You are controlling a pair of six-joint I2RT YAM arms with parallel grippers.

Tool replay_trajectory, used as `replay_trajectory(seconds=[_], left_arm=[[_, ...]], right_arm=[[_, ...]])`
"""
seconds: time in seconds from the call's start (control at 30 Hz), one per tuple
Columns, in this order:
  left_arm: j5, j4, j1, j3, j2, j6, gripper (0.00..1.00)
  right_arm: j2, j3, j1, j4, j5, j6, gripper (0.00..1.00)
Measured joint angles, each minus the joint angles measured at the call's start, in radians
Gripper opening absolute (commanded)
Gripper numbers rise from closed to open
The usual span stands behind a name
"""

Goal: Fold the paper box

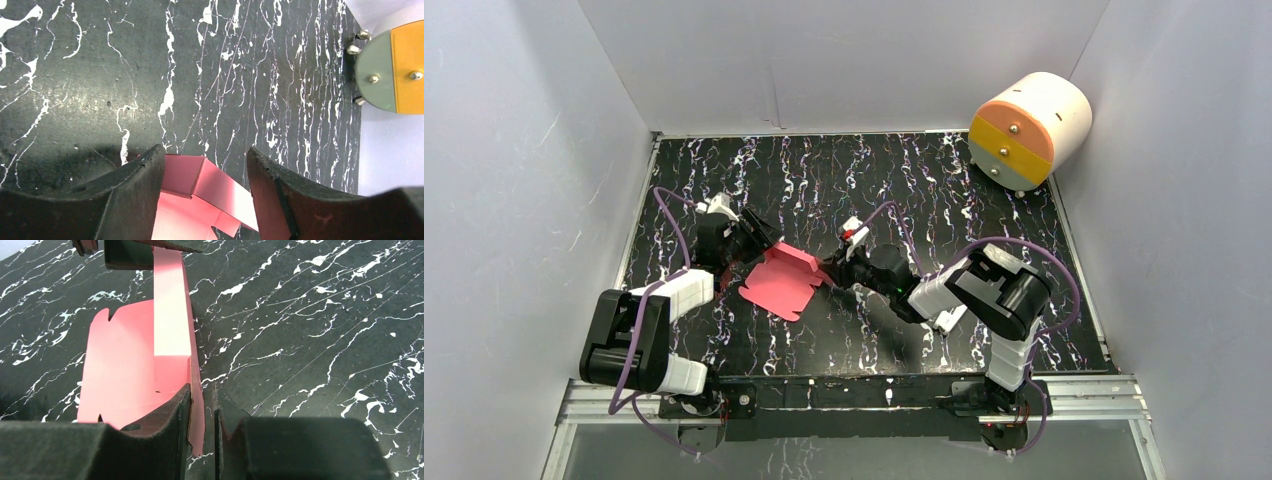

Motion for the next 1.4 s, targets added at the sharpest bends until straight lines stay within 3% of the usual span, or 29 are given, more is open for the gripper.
replay_trajectory(seconds=[0.6,0.93,1.4], left_arm=[[0.019,0.021,-0.021,-0.054,-0.056,-0.06,0.48],[-0.039,0.016,-0.13,-0.133,-0.145,-0.069,0.47],[-0.055,0.0,-0.195,-0.189,-0.231,-0.065,0.49]], right_arm=[[0.001,0.076,0.017,-0.149,0.118,-0.126,0.08],[0.0,0.118,0.014,-0.214,0.278,-0.197,0.09],[0.001,0.091,0.017,-0.169,0.28,-0.167,0.13]])
